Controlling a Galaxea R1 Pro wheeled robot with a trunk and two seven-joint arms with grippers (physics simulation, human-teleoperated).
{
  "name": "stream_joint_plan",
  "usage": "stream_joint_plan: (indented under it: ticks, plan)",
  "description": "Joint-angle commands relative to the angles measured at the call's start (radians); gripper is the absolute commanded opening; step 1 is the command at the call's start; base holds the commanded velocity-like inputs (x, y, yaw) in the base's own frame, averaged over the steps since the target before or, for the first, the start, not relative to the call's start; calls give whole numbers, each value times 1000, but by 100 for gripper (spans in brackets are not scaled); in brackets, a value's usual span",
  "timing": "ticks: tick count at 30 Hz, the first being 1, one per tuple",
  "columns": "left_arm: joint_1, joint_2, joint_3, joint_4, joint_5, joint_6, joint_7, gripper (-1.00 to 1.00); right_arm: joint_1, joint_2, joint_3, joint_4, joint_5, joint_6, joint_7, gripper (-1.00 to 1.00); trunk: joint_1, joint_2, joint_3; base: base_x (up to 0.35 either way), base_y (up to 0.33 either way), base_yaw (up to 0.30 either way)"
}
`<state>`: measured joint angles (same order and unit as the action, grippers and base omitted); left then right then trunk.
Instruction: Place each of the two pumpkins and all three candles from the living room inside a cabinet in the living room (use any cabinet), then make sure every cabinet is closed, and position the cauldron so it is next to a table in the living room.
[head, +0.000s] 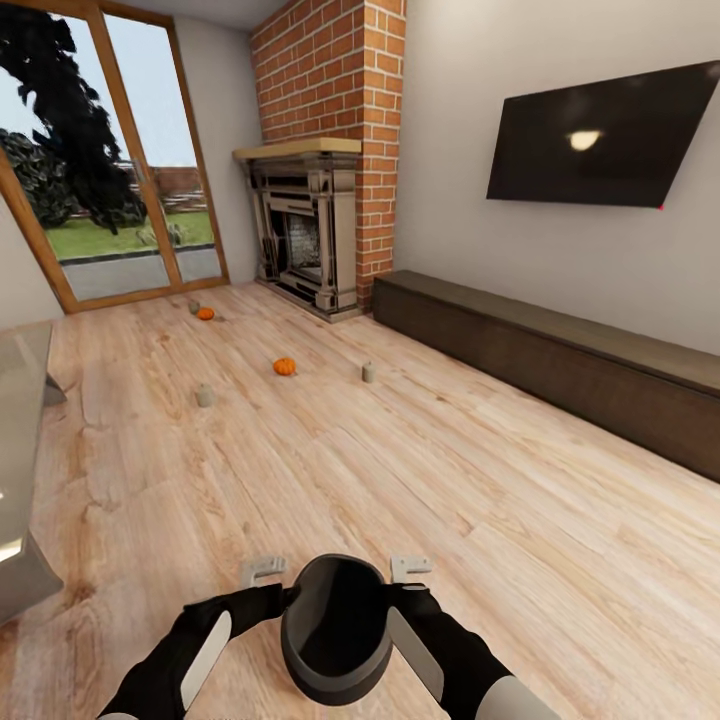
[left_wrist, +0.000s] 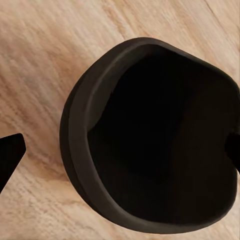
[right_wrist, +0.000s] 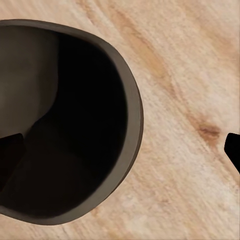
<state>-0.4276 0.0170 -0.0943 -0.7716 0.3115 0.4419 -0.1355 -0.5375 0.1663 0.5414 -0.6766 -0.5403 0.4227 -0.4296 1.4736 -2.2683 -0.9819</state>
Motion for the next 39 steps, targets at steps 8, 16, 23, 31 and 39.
stream_joint_plan:
  ticks: [8, 16, 23, 31, 39]
  plan:
    - [0, -3, -2, -1, 4, 5, 0, 100, -1, -1, 5, -1, -9, 2, -9, 100, 31, -57, -26, 0, 0, 0]
    - [0, 0, -2, 0, 4, 5, 0, 100, -1, 1, 5, -1, -9, 2, -9, 100, 61, -113, -51, 0, 0, 0]
    - [0, 3, -2, 0, 4, 5, 1, 100, -1, 0, 5, -1, -8, 2, -9, 100, 88, -162, -73, 0, 0, 0]
    - [0, 3, -2, 0, 4, 5, 1, 100, -1, 1, 5, 0, -8, 2, -9, 100, 119, -218, -98, 0, 0, 0]
    - [0, 5, -2, 0, 4, 5, 1, 100, -1, 0, 5, 5, -9, -21, -9, 100, 129, -233, -128, 0, 0, 0]
